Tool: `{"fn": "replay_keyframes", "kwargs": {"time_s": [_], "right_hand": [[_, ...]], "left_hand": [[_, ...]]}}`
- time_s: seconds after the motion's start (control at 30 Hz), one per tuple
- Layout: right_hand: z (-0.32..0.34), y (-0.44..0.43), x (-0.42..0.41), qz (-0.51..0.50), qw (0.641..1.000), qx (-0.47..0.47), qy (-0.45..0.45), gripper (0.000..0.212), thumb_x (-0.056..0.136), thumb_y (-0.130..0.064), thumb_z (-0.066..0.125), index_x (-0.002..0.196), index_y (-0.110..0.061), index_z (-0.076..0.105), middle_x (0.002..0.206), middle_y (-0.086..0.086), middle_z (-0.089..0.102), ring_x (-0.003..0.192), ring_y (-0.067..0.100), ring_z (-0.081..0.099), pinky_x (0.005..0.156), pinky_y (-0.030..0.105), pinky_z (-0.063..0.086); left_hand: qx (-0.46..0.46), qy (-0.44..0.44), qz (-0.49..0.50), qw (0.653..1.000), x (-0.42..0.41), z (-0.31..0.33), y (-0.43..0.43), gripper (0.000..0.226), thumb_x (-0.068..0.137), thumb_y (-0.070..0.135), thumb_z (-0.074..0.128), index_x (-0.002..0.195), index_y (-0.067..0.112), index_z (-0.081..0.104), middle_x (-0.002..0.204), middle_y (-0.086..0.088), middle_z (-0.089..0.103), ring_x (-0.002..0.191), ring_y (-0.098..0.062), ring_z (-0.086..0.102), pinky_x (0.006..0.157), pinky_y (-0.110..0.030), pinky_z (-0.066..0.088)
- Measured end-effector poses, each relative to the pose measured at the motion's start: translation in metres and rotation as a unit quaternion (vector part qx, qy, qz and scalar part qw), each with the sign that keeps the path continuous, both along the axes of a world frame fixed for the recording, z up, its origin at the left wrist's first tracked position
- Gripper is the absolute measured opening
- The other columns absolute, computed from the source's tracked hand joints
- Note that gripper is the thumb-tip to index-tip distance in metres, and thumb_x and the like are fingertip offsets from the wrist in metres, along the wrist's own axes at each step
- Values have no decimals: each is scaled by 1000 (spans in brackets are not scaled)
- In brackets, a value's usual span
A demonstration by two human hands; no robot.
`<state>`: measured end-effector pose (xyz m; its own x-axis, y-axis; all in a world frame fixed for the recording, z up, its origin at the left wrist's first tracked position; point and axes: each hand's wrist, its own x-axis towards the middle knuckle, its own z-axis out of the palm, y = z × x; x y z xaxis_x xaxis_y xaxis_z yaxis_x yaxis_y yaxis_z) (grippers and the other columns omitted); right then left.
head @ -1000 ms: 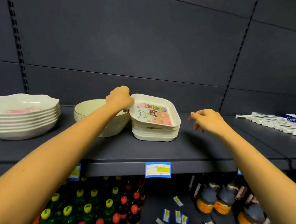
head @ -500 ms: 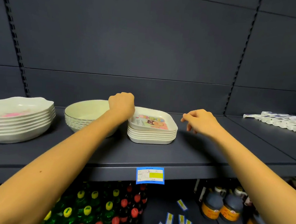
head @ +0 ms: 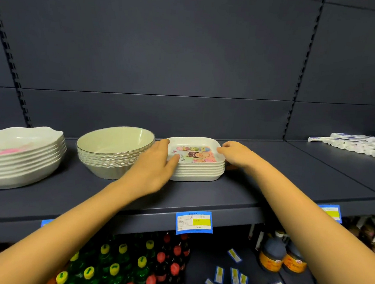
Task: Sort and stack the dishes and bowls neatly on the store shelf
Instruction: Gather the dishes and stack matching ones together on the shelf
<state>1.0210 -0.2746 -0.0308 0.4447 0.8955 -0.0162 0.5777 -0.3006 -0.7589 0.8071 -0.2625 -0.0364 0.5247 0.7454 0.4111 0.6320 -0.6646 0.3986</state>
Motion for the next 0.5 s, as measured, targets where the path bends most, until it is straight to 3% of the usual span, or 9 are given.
{"fn": "replay_keyframes", "kwargs": {"time_s": [0.1,0.23,0.3,0.37,0.5], "right_hand": [[-3,-1,-2,21,995,-17,98,16,91,-6,39,90,-7,55,86,7,61,79,21,59,72,29,52],[-9,-1,-2,25,987,3,158,19,89,0,40,81,-8,56,82,7,61,81,21,59,77,29,52],[-13,-1,-1,26,987,11,157,20,87,0,41,75,-8,55,77,6,61,78,22,58,85,33,52],[-15,-3,4,22,987,23,155,21,87,0,41,72,-8,53,77,8,61,79,24,58,88,36,52],[-16,-12,28,10,989,41,143,20,83,5,39,85,-3,57,87,14,61,81,28,59,87,40,53]], "left_hand": [[-122,-61,-13,991,7,-3,5,44,99,31,36,139,12,35,142,-5,43,125,-19,44,99,-25,32],[-289,-180,21,940,19,-13,17,41,100,27,35,135,6,40,140,-6,48,123,-21,48,99,-27,34],[-343,-274,20,898,24,-13,18,27,98,9,34,120,4,50,128,-10,57,106,-20,56,89,-27,42],[-378,-308,29,873,28,-10,19,25,93,-4,34,97,5,56,109,-14,61,82,-18,58,74,-24,44],[-387,-278,45,878,48,-8,14,29,89,-9,35,74,5,55,76,-9,60,65,-16,54,60,-22,42]]}}
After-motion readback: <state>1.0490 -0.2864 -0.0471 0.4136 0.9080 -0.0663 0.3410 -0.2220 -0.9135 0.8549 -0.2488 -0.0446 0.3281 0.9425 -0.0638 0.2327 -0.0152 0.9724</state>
